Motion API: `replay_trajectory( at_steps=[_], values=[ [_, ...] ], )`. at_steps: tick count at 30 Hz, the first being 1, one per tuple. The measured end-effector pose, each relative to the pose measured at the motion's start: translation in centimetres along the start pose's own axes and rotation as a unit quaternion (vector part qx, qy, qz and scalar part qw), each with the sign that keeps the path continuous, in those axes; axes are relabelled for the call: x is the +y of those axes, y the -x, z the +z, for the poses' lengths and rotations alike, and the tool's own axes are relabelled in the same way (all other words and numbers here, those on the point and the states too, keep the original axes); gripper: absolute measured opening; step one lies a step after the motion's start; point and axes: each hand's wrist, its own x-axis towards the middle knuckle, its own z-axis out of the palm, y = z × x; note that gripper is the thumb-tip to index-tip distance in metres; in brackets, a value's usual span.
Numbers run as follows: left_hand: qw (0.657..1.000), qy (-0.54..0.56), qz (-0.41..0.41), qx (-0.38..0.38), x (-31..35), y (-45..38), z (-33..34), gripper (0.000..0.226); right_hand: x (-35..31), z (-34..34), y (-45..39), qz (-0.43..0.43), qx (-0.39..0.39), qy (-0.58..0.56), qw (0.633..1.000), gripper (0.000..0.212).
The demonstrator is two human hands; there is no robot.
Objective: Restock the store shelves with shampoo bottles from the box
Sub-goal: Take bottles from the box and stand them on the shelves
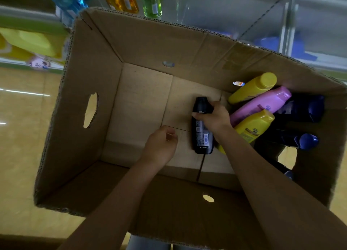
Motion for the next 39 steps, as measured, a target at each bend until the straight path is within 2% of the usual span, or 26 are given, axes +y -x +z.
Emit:
replay_trajectory(
  at_steps=[3,7,9,13,17,20,23,28,32,36,39],
  values=[
    [1.0,0.006,-0.007,-0.007,-0.4,0.0,0.1,0.026,-0.2,-0.5,0.4,0.013,-0.024,-0.031,0.999,0.074],
    [0.999,0.03,-0.032,-0.009,-0.4,0.6,0.3,0.023,-0.5,-1.4,1.8,0.031,-0.071,-0.148,0.986,0.045],
    [0.998,0.049,-0.033,-0.005,0.0,1.4,0.2,0.022,-1.3,-2.1,3.1,0.022,-0.089,-0.196,0.976,0.037],
    [0.99,0.141,0.009,0.008,2.0,4.4,-1.0,0.011,-3.6,-4.2,6.0,-0.023,-0.109,-0.241,0.964,0.037],
    [0.979,0.185,0.068,-0.053,5.1,9.1,-3.1,0.029,-6.6,-7.0,10.4,-0.073,-0.117,-0.276,0.951,0.038],
    [0.972,0.184,0.095,-0.111,6.9,13.1,-4.6,0.025,-8.6,-9.1,14.5,-0.1,-0.124,-0.308,0.938,0.042],
    [0.964,0.204,0.116,-0.126,8.0,16.6,-5.8,0.029,-10.4,-11.3,19.1,-0.131,-0.122,-0.312,0.933,0.04],
    [0.95,0.219,0.18,-0.132,9.0,22.9,-8.0,0.048,-12.8,-14.3,26.9,-0.179,-0.107,-0.33,0.921,0.035],
    [0.946,0.202,0.22,-0.124,9.6,27.7,-9.7,0.049,-14.2,-16.0,32.2,-0.211,-0.105,-0.328,0.915,0.03],
    [0.934,0.214,0.257,-0.123,10.3,31.5,-11.0,0.04,-15.2,-17.6,36.5,-0.242,-0.109,-0.319,0.91,0.026],
    [0.921,0.243,0.275,-0.133,11.1,33.8,-11.6,0.048,-16.0,-18.8,39.1,-0.27,-0.095,-0.297,0.911,0.028]
  ],
)
